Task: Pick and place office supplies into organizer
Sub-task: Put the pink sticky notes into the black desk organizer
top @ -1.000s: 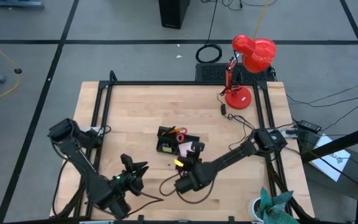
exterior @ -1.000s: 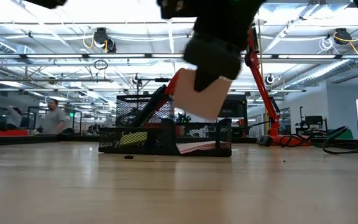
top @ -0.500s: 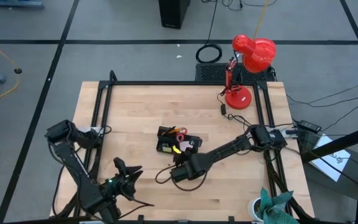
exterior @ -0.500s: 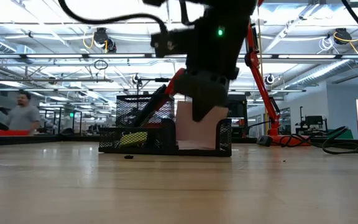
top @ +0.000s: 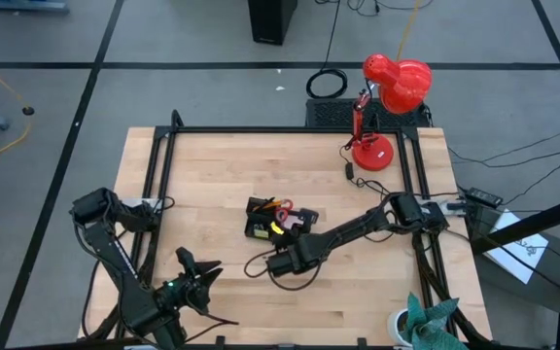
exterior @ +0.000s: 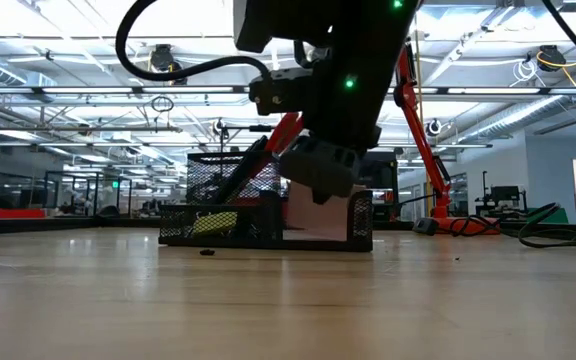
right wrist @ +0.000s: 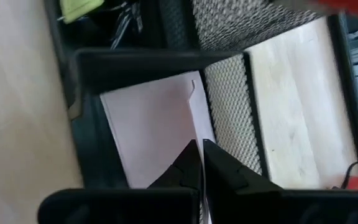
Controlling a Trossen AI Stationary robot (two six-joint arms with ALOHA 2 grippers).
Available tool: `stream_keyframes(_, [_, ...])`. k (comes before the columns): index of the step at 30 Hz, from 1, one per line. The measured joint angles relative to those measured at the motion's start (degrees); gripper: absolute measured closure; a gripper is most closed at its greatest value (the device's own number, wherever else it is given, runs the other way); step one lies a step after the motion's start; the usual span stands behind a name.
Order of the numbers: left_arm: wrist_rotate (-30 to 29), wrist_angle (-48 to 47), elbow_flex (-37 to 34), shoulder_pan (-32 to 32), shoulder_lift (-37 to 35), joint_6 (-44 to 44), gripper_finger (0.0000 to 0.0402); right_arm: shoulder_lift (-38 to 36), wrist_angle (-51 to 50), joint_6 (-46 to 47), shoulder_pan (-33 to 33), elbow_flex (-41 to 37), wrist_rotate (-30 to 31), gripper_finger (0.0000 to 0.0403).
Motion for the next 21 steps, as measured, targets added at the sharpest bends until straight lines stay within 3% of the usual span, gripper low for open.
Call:
stream_keyframes(14, [0.0, 0.2, 0.0, 0.0, 0.0, -1.3, 0.0300, 3.5, 3.0, -1.5, -0.7, 0.0, 0.0, 0.0403])
stream_keyframes(21, [0.0, 0.2, 0.0, 0.0, 0.0, -1.3, 0.0300, 4.6, 5.0, -3.5, -0.8, 0.0, -4.5, 0.0400])
